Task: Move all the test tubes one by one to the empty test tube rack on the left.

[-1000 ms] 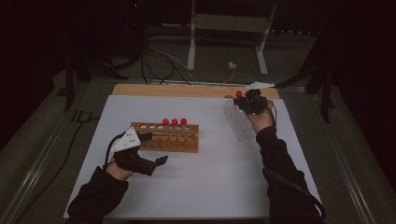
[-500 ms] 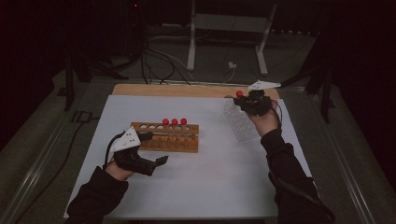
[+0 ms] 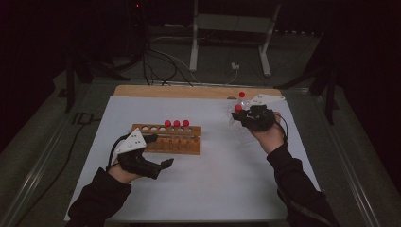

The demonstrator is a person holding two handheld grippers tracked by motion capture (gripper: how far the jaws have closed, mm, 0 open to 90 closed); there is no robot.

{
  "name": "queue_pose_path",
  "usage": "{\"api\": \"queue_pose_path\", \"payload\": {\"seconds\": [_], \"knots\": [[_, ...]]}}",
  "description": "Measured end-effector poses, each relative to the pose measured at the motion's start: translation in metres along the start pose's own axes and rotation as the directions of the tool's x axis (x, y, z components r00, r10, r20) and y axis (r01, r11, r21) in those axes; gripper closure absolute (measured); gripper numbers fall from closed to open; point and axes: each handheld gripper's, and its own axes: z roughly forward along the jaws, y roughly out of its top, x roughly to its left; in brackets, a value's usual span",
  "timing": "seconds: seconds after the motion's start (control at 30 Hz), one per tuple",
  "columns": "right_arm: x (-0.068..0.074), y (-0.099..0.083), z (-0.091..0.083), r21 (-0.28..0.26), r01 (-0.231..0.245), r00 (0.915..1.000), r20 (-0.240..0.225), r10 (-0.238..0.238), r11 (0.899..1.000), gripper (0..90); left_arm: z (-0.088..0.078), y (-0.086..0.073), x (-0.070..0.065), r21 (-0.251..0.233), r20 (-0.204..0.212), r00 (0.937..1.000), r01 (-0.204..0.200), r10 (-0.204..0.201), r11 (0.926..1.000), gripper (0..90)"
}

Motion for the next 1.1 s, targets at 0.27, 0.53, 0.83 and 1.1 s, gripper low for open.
{"api": "queue_pose_path", "payload": {"seconds": [0.27,0.53,0.83,1.1], "knots": [[0.028,-0.012,-0.006,0.012,0.037,0.9966,-0.074,-0.036,0.999,75.4,0.001,0.005,-0.004,0.002,0.015,0.9999,-0.008,0.008,1.0,1.9],[0.054,-0.021,-0.012,0.004,0.057,0.9889,-0.138,-0.056,0.998,75.4,0.005,0.009,-0.007,0.005,0.035,0.9993,-0.014,0.014,0.9999,2.0],[0.081,-0.029,-0.009,0.016,0.094,0.9734,-0.211,-0.089,0.995,75.4,0.015,0.014,-0.014,0.01,0.078,0.9965,-0.03,0.029,0.9995,2.3],[0.098,-0.031,-0.003,0.015,0.118,0.9612,-0.253,-0.11,0.993,75.4,0.024,0.02,-0.02,0.02,0.118,0.9927,-0.024,0.021,0.9995,2.3]]}}
